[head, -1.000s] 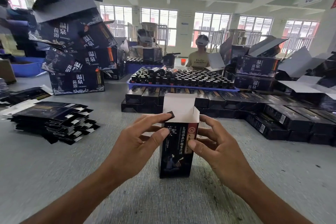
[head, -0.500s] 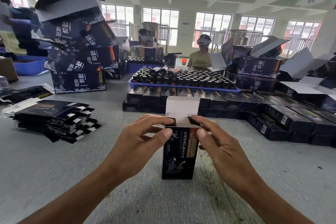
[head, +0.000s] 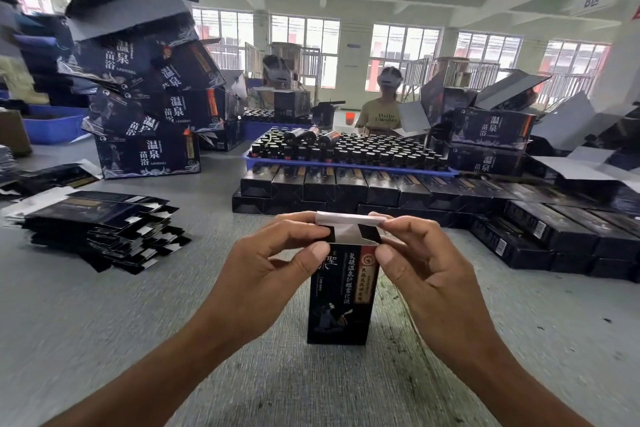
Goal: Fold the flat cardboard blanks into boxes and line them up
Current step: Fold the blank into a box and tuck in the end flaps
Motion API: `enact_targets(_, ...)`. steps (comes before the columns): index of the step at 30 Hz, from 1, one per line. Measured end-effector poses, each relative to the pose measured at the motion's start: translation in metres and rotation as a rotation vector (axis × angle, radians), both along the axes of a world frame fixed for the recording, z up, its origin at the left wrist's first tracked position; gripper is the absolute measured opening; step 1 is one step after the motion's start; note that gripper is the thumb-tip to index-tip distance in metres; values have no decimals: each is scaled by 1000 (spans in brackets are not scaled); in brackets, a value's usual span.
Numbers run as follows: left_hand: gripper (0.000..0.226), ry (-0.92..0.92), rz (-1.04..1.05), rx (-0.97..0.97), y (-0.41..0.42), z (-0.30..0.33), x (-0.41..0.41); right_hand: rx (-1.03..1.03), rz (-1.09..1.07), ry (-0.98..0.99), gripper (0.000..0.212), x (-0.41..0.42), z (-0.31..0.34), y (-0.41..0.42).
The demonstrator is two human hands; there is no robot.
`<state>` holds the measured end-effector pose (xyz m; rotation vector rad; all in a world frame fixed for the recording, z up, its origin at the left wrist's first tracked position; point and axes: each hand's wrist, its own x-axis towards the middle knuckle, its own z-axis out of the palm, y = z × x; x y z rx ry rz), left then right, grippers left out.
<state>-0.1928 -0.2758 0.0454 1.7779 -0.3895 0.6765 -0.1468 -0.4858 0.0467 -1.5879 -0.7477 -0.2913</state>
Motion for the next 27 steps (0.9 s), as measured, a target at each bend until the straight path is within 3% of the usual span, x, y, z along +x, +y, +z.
enact_targets(4,23,-14,13,19,1,-1,1,16,23,19,41,-2,1,-1)
enact_targets(10,19,11,-5,-1,-1,-1,0,80,-2,-31,25,-6,2,3)
enact_targets(20,35,54,12,-70,-5,1,-3,116,-33,-7,23,-4,0,5)
enact_targets(25,19,42,14,-137,-7,0,-1,122,-40,-12,22,-3,1,4)
enact_targets(27,22,37,4,-148,-7,1,-1,120,-35,-8,21,-3,1,4)
